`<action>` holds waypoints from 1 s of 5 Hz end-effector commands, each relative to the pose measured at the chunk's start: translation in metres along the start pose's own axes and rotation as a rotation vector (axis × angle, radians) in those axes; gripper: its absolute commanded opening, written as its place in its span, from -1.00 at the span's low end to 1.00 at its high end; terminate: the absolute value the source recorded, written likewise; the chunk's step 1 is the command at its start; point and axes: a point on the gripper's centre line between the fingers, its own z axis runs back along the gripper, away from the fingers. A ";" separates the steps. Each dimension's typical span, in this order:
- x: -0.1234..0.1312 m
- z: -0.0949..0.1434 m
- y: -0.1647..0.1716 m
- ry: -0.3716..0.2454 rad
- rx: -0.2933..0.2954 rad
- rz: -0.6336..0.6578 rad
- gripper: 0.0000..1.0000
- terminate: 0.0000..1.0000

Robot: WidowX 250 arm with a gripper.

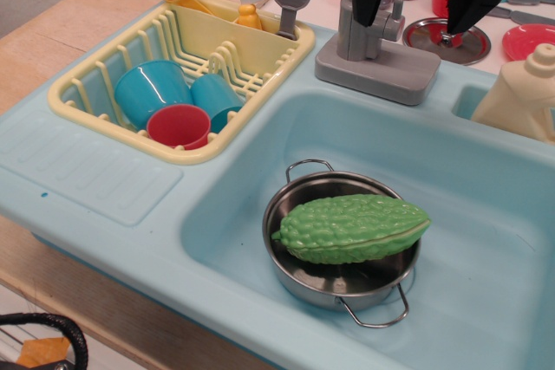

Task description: Turn lever vertical to front

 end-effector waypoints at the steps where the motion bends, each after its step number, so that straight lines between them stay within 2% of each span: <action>1: 0.000 0.000 0.000 0.000 0.000 0.000 1.00 -1.00; 2: 0.017 -0.002 -0.006 0.019 0.016 -0.033 1.00 -1.00; 3: 0.023 -0.009 -0.002 -0.010 0.003 -0.035 1.00 -1.00; 4: 0.029 -0.015 0.000 0.012 -0.002 -0.045 1.00 -1.00; 5: 0.032 -0.019 0.000 0.009 -0.018 -0.054 1.00 -1.00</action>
